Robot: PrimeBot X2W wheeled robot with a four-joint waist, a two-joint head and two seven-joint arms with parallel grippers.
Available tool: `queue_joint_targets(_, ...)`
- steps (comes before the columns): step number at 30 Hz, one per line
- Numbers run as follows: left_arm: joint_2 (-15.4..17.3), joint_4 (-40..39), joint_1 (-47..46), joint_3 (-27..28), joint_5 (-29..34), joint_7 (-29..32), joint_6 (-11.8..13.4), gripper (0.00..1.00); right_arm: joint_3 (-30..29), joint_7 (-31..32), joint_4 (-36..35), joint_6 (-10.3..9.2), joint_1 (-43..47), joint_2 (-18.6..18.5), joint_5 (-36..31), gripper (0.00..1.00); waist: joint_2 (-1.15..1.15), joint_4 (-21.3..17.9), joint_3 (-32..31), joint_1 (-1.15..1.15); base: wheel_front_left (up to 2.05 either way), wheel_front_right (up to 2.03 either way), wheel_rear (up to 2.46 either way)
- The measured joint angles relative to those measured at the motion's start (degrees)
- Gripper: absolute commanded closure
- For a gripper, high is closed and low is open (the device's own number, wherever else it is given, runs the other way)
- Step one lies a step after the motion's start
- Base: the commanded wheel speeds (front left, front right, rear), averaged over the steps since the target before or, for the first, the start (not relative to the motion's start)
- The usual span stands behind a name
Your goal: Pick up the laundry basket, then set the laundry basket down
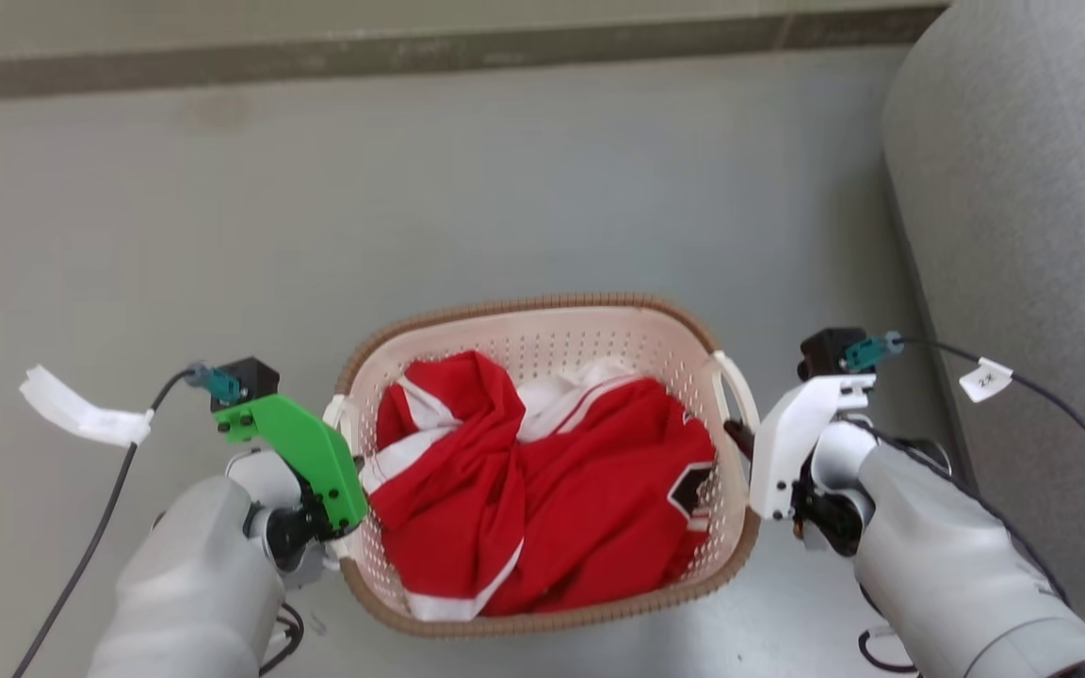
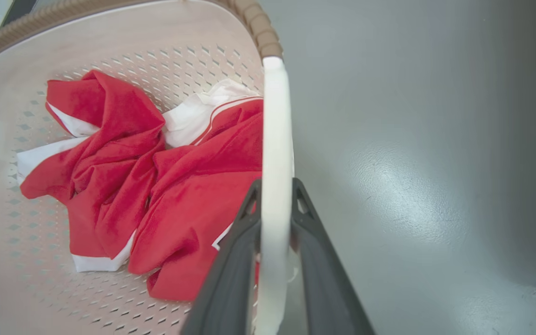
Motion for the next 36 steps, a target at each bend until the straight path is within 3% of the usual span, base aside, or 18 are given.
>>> queue_joint_targets(23, 0.1, 1.5, 7.8, -0.8, -3.5, 4.4, 0.0, 1.00, 3.2, 6.1, 0.5, 0.00, 6.0, 0.1, 4.5, 1.00, 0.00, 0.0, -14.3, 0.00, 0.00, 0.00, 0.00)
queue_joint_targets(36, 0.8, 1.4, 7.9, -1.6, -4.9, 5.5, 0.0, 1.00, 3.7, 7.1, 0.7, 0.00, 6.0, 0.3, 5.7, 1.00, 0.00, -0.3, -16.9, 0.00, 0.00, 0.00, 0.00)
